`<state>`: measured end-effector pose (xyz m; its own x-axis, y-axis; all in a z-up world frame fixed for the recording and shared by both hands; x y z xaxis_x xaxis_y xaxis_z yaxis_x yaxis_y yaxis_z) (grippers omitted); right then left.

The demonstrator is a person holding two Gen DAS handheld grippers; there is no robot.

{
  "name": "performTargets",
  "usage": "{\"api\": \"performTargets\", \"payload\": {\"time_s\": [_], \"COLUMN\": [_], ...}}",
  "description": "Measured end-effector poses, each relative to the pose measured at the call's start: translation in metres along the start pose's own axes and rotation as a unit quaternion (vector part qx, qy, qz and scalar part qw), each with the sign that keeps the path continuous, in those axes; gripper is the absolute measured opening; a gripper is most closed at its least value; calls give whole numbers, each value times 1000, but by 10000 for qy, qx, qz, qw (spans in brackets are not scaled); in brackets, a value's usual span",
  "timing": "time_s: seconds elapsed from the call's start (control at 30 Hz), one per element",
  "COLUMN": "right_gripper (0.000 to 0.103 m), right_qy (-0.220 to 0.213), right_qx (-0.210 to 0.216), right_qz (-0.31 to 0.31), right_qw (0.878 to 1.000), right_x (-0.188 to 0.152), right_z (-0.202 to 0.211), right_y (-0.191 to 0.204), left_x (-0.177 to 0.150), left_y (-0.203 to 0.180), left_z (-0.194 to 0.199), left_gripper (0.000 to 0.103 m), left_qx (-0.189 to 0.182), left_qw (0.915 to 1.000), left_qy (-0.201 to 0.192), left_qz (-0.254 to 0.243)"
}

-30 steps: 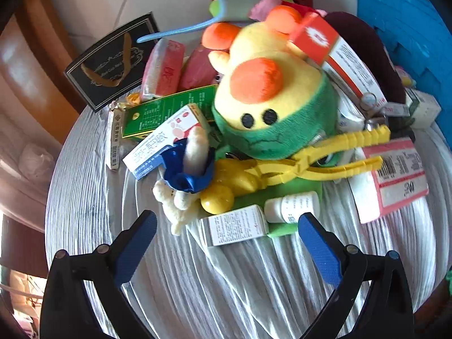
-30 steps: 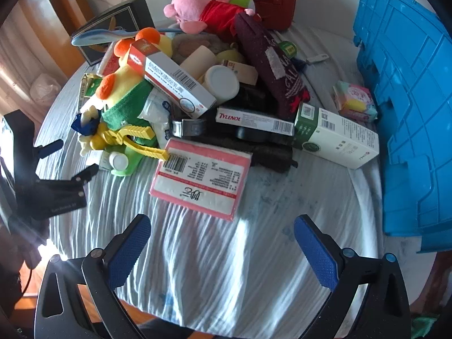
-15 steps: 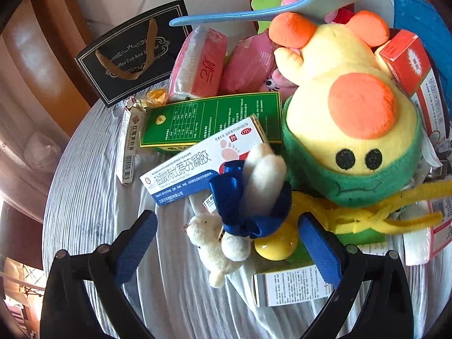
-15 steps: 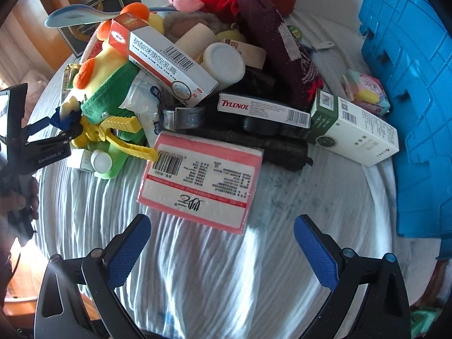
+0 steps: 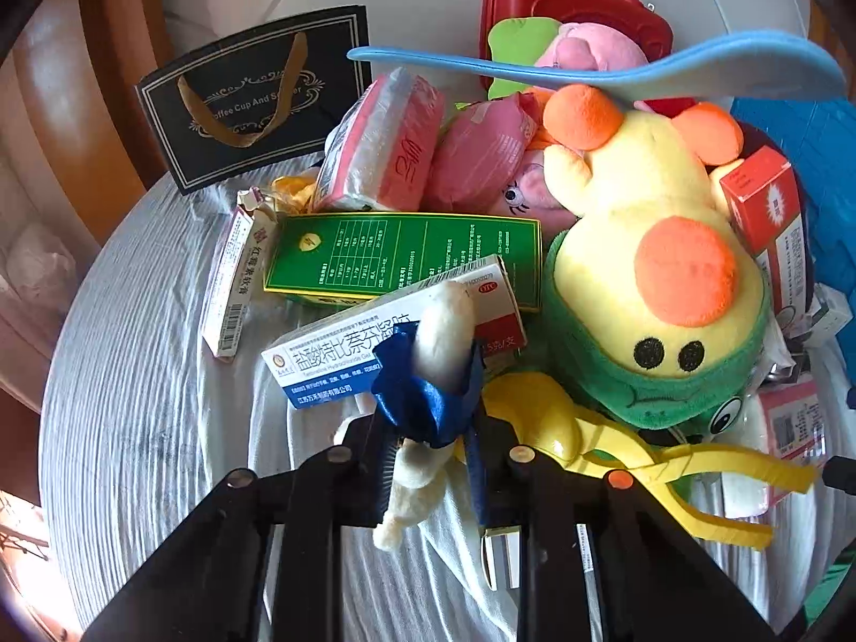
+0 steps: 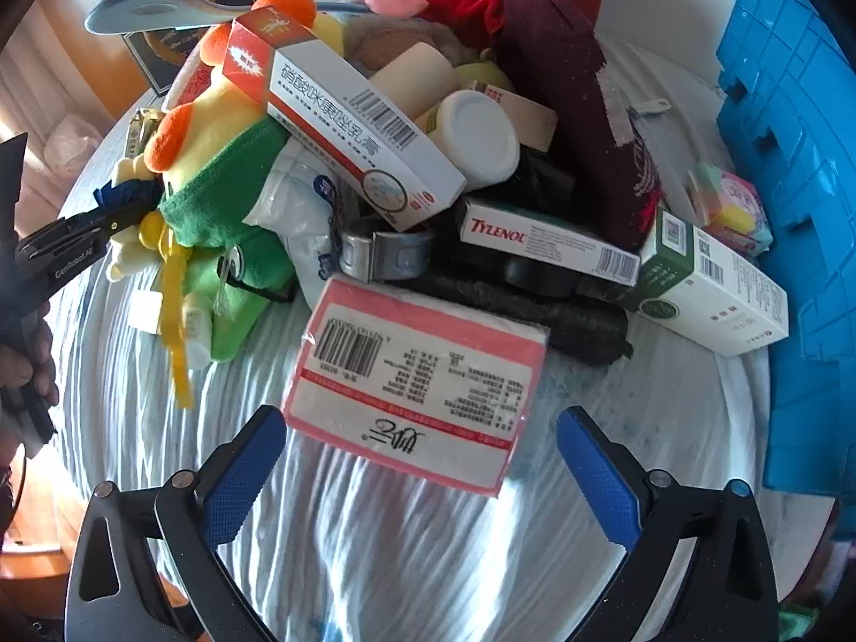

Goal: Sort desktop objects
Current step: 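Grasp the white plush with blue bow with the left tool, then grasp the yellow plastic duck toy with the right tool while the left tool holds the plush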

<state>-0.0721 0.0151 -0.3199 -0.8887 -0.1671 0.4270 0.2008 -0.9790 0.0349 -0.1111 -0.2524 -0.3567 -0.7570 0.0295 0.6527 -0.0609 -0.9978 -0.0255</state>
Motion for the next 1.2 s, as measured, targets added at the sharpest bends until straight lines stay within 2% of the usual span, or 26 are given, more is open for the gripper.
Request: {"api": "performTargets", "payload": {"time_s": [0.33,0.63,0.7,0.77,0.87,1.0,1.07,1.2], "right_gripper": [103,103,99,89,85,78,69,67], "right_qy": [-95,-396,-410,-402,-426,-416,-354,-308], "right_qx": [431,1095,1190,1324,1443,1204,944,700], "right_qz": [391,1208,1390,1501,1699,1973,2045,2018], "right_qw": [9983,9858,9823,9789,9739,9720,9737,9764], "right_x": [17,38,41,45,51,58,58,58], "right_z": [-8,-15,-22,-29,-41,-65,-79,-93], "right_y": [44,109,127,144,167,189,193,196], "left_x": [-6,-12,-18,-24,-32,-43,-47,-54], "left_y": [9,39,48,56,67,77,79,81], "left_z": [19,52,57,62,69,79,82,84], "left_gripper": [22,22,22,22,22,22,22,22], "left_qx": [-30,232,306,378,475,543,553,560], "left_qw": [9999,9994,9992,9989,9983,9975,9974,9971], "left_qy": [-105,-203,-189,-171,-135,-114,-104,-71], "left_qz": [63,165,184,233,324,429,458,519]}}
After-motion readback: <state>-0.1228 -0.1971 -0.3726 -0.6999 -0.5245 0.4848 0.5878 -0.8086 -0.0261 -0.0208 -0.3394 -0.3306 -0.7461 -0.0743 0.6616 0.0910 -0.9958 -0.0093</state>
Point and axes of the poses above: each gripper's, at about its wrist camera, not at the fingertips, and z roughly against the way its jaws point, y to its left, x to its top, the point moved 7 cm from there along -z, roughly the way its jaws point, and after that the axes turned 7 degrees about -y, right-handed, at the moved point
